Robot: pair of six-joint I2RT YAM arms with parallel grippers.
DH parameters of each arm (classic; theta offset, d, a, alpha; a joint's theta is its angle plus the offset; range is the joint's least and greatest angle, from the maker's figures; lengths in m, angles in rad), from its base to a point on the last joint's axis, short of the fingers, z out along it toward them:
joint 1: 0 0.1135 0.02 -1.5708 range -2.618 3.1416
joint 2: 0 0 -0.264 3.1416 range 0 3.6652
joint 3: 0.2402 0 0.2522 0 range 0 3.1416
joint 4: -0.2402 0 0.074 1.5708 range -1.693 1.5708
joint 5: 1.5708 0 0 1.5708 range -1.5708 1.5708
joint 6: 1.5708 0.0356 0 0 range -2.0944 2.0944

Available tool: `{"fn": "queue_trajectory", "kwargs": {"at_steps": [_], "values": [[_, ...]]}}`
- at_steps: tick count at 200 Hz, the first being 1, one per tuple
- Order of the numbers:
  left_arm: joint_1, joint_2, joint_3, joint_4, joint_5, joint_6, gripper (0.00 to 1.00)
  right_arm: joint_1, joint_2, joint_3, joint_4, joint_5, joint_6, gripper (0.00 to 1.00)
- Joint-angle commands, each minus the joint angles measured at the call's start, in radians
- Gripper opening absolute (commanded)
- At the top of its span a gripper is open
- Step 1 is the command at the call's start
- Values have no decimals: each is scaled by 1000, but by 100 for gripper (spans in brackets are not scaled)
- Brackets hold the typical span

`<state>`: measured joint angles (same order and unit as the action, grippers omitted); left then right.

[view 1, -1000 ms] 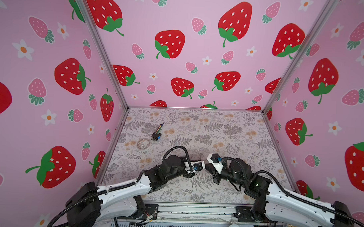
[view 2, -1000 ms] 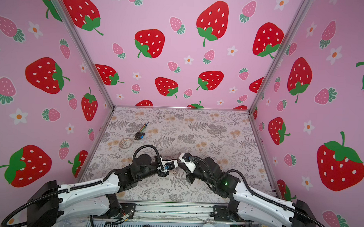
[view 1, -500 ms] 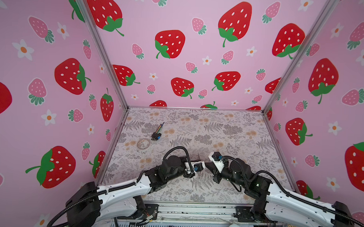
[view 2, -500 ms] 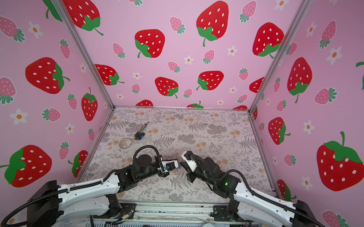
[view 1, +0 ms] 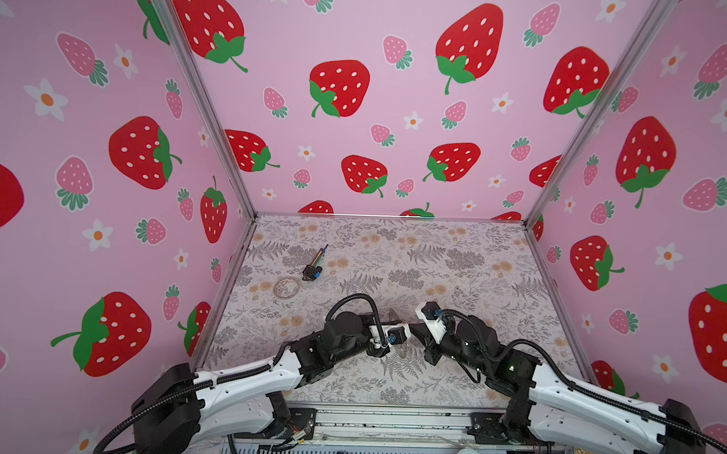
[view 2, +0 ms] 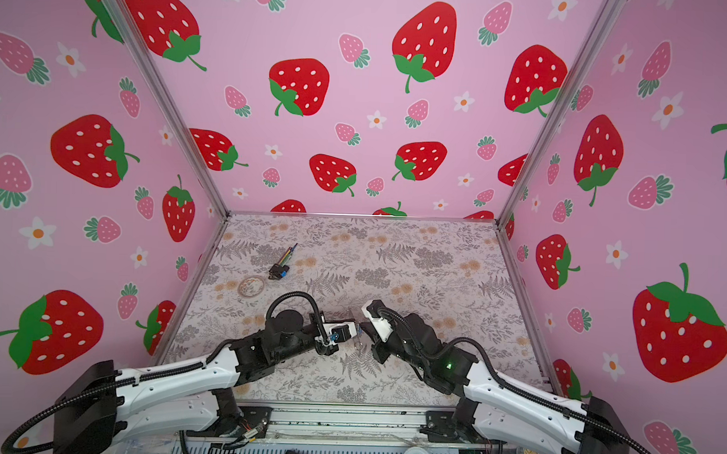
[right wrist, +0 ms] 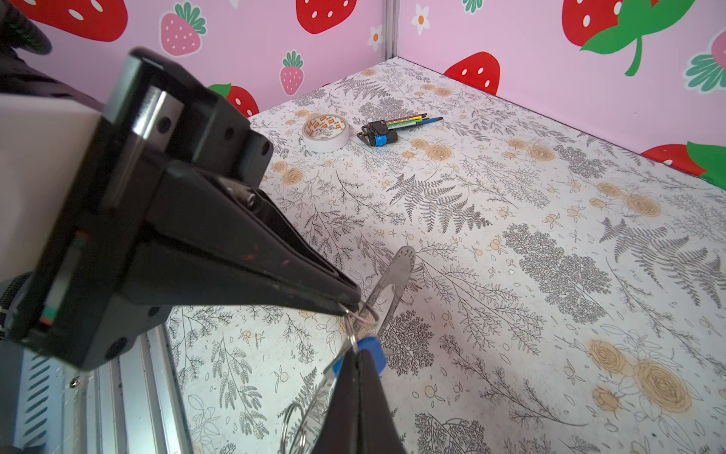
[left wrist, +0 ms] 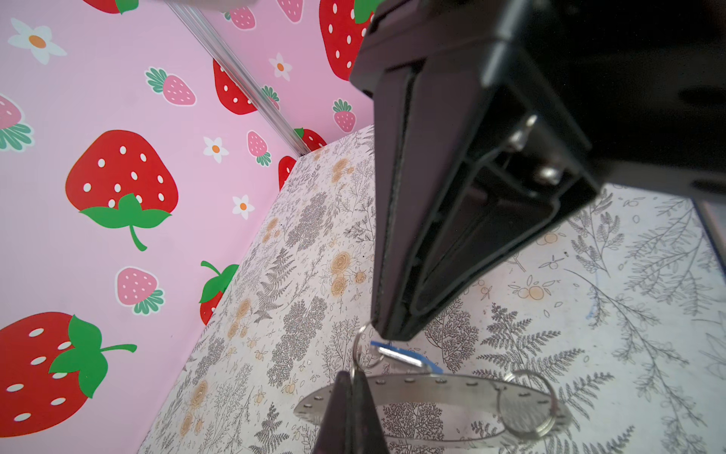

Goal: Put the keys on the keyring

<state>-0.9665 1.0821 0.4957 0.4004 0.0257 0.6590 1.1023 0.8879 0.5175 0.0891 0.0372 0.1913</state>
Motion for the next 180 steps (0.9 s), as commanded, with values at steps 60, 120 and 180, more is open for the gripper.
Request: {"fn": "queue_trajectory", "kwargs": {"at_steps": [60,120,180], "values": [[-12,-12,35,43,1,26,0,0,3,31,14,52,43,0],[-26,-11,31,46,-4,48,0,-21,-9,31,8,34,67,0],[-40,-27,4,83,-10,80,0,-79,3,30,-20,-37,112,0]]}}
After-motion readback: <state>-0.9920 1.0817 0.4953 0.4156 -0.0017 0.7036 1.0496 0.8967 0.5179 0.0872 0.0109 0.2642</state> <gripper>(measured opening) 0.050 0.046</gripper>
